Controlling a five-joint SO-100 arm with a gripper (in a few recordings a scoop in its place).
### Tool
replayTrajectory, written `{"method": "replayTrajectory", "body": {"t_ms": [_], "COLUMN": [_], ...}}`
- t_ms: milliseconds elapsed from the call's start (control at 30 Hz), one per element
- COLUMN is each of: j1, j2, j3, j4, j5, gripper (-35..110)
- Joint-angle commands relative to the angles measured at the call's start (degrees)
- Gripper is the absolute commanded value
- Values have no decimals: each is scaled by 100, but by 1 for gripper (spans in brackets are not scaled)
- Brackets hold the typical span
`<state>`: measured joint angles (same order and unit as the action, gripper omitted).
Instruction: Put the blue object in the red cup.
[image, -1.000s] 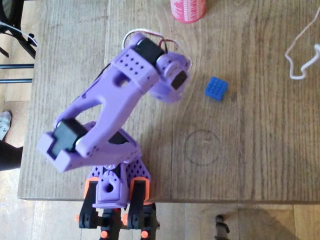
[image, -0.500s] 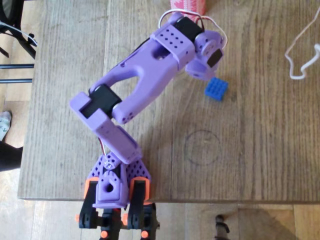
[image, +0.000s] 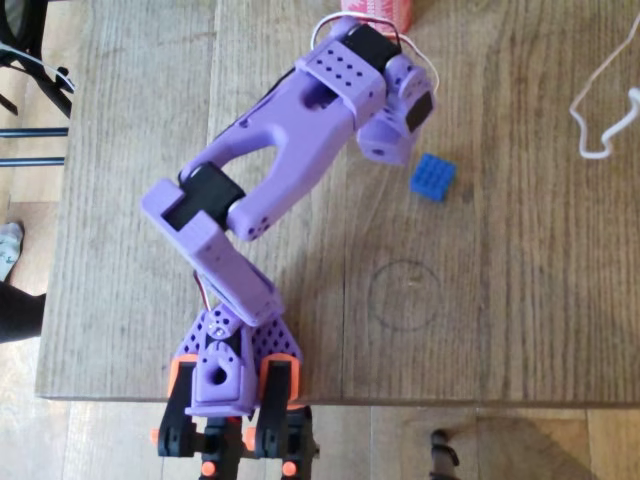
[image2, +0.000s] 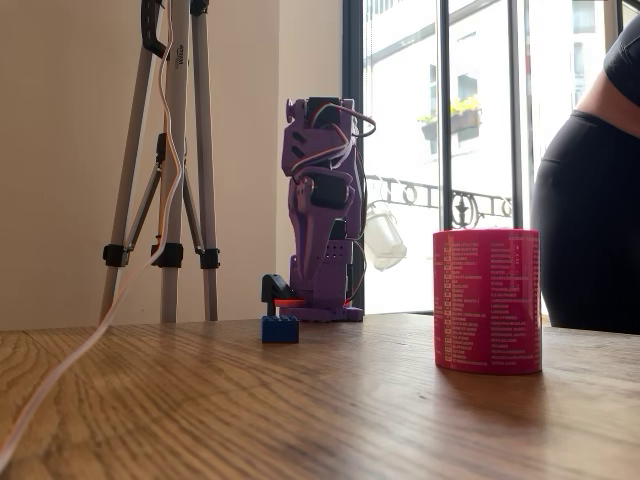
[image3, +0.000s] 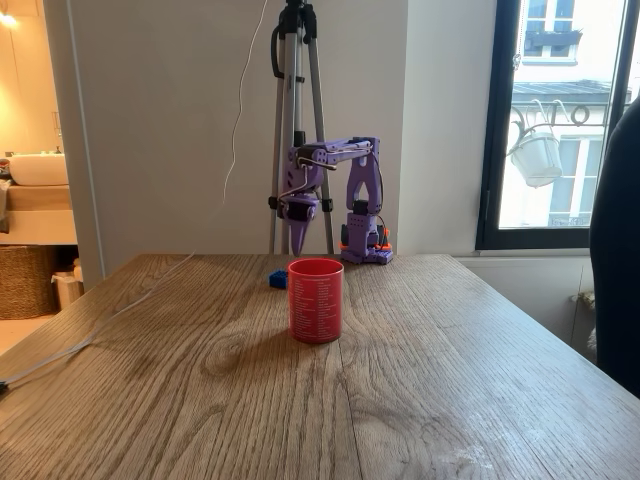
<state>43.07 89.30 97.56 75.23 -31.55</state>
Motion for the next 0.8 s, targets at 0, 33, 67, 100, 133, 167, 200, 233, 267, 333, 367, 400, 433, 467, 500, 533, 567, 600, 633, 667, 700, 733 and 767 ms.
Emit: {"method": "replayTrajectory", "body": {"t_ms": [0,33,67,100,133,167,200,233,267,333,367,400,433,467,500,533,567,600,633,667,700,733,767], "j1": [-35,-26,-9,18,44,62,79,88,88,88,88,79,79,79,88,97,105,114,123,123,114,114,114], "j2": [-53,-79,-97,-114,-132,-141,-141,-141,-141,-141,-141,-141,-149,-167,-176,-176,-176,-176,-176,-176,-176,-176,-176], "j3": [-167,-167,-141,-105,-62,-35,-18,-9,-9,-9,0,9,35,44,53,62,70,70,88,123,132,141,149], "j4": [-378,-422,-475,-554,-624,-642,-642,-624,-598,-554,-554,-545,-527,-439,-325,-237,-167,-62,18,88,141,176,202], "j5": [123,176,202,237,255,264,264,264,264,264,246,220,193,167,158,149,114,79,9,-62,-97,-132,-158], "gripper": [0,0,0,0,0,0,0,0,0,0,0,1,4,15,30,42,46,50,53,53,54,53,53]}}
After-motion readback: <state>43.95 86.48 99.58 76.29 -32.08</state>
